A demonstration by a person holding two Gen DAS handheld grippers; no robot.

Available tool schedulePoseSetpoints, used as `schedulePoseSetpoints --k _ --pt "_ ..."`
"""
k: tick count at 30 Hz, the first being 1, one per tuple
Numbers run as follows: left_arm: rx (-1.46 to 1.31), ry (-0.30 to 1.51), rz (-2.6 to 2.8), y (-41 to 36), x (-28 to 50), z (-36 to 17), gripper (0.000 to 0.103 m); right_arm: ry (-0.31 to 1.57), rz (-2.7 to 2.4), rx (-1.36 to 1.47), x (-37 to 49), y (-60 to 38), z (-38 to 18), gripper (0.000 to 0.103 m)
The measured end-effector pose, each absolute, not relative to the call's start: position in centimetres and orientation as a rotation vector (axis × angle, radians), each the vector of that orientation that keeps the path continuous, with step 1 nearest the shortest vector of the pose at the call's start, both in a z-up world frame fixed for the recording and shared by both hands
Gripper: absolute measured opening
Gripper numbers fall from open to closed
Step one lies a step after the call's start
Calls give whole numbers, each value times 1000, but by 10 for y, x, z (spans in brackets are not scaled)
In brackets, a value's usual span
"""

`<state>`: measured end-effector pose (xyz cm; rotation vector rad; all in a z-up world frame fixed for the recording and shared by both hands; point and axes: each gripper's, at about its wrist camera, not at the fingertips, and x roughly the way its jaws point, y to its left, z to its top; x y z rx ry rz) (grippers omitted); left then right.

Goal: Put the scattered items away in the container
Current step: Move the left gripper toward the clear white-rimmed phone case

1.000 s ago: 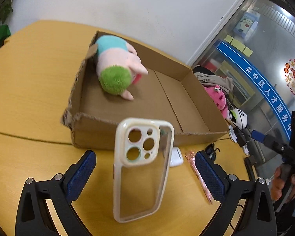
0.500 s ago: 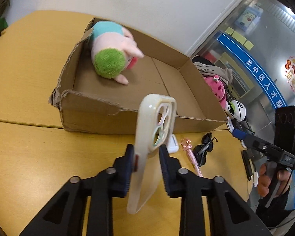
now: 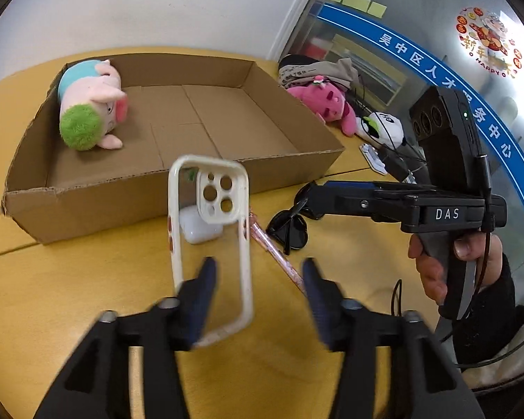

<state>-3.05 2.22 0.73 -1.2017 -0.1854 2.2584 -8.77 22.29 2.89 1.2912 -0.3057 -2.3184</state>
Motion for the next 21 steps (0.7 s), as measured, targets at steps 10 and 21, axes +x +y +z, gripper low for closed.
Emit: schedulePoseSetpoints --k 10,21 --pt "-1400 -338 2289 -1 -27 -33 66 -337 -2289 1344 -86 236 13 81" --pt "-1570 -294 2281 -7 -26 -68 6 -256 -2200 1381 -69 201 1 81"
